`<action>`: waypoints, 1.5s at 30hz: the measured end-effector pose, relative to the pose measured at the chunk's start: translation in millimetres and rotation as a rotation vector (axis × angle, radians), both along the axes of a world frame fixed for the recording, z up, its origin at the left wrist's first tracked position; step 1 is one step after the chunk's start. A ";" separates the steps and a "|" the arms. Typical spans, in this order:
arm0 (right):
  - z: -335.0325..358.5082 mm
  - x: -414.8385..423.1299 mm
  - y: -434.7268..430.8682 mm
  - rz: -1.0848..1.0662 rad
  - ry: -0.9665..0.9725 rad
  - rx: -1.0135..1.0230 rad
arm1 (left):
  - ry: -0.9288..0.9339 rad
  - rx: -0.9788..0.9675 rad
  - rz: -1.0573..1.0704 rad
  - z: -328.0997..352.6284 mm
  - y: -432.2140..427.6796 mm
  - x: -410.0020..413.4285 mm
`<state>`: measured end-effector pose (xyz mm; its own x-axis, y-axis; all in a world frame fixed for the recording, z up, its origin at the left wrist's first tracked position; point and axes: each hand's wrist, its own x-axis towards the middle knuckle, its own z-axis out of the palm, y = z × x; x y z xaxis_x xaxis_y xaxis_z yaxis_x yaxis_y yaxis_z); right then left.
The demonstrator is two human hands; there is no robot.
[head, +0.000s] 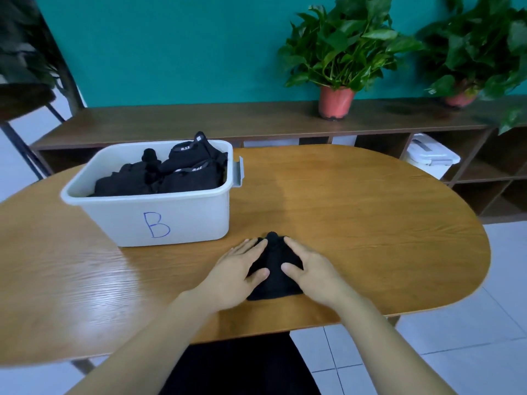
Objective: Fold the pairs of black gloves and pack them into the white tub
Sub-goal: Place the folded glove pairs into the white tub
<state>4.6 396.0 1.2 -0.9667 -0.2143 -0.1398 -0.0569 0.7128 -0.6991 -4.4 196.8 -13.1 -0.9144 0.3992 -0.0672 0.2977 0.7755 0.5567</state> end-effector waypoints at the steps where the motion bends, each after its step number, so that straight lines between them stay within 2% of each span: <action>1: 6.0 -0.4 1.0 -0.011 0.009 -0.018 | 0.007 0.038 0.056 0.2 -3.4 -1.0; 3: 17.6 -5.5 4.3 -0.012 0.010 0.028 | 0.016 0.055 0.204 1.9 -6.9 -5.7; 5: 24.1 -14.6 5.1 0.028 -0.025 0.099 | 0.015 -0.009 0.290 3.9 -5.9 -9.5; 9: 24.1 -25.9 5.8 0.079 -0.142 0.150 | -0.030 -0.056 0.285 7.2 -1.7 -9.3; 17: 15.3 -28.6 5.0 0.082 -0.150 -0.002 | -0.109 0.036 0.313 3.2 -0.2 -15.2; 32: 19.4 -28.6 11.7 0.019 -0.283 -0.319 | -0.355 0.479 0.258 13.5 5.3 -17.2; 39: 31.2 -26.9 29.0 -0.050 -0.279 -0.431 | -0.362 0.476 0.213 38.0 24.9 -25.2; 45: 89.4 -18.3 56.6 -0.101 -0.173 -0.428 | -0.289 0.520 0.130 91.2 51.9 -29.4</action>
<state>-13.7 452.6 90.6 -0.9559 -0.1942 -0.2205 0.1413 0.3540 -0.9245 -33.8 248.7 78.1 -0.9317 0.3326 -0.1460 -0.0009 0.3999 0.9165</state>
